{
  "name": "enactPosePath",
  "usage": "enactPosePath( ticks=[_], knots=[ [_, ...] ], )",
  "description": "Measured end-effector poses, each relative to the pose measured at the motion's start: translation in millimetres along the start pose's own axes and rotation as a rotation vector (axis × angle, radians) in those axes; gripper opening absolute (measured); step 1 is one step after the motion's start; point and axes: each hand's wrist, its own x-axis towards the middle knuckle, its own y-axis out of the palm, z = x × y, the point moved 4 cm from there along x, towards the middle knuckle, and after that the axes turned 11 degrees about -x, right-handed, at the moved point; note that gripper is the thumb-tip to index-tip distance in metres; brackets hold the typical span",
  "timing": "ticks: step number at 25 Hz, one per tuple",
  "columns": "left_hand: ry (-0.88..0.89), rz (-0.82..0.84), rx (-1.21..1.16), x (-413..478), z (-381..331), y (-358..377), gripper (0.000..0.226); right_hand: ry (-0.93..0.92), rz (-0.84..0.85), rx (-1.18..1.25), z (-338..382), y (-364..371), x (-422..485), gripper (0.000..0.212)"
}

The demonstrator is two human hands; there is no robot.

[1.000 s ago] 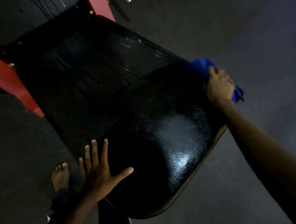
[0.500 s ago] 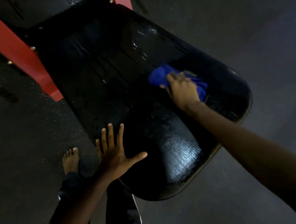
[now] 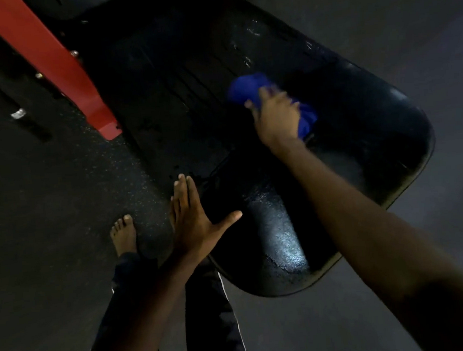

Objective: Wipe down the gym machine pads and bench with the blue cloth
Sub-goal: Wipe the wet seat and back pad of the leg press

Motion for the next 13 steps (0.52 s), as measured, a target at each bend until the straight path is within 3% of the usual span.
enactPosePath(
  ticks=[3, 5, 10, 11, 13],
  knots=[
    [-0.056, -0.029, -0.003, 14, 10, -11, 0.144, -0.390, 0.068, -0.036, 63, 25, -93, 0.049],
    [-0.083, -0.013, -0.003, 22, 21, -21, 0.146, -0.496, 0.014, -0.064, 53, 27, -86, 0.048],
    [-0.050, 0.063, -0.015, 29, 30, -32, 0.145, -0.032, -0.040, -0.058, 16, 2, 32, 0.046],
    [-0.048, 0.069, -0.023, 29, 29, -33, 0.145, -0.005, -0.041, -0.052, 29, 2, 27, 0.045],
    [-0.036, 0.094, -0.028, 31, 29, -37, 0.144, -0.130, -0.033, -0.050, 64, 2, -14, 0.045]
  ],
)
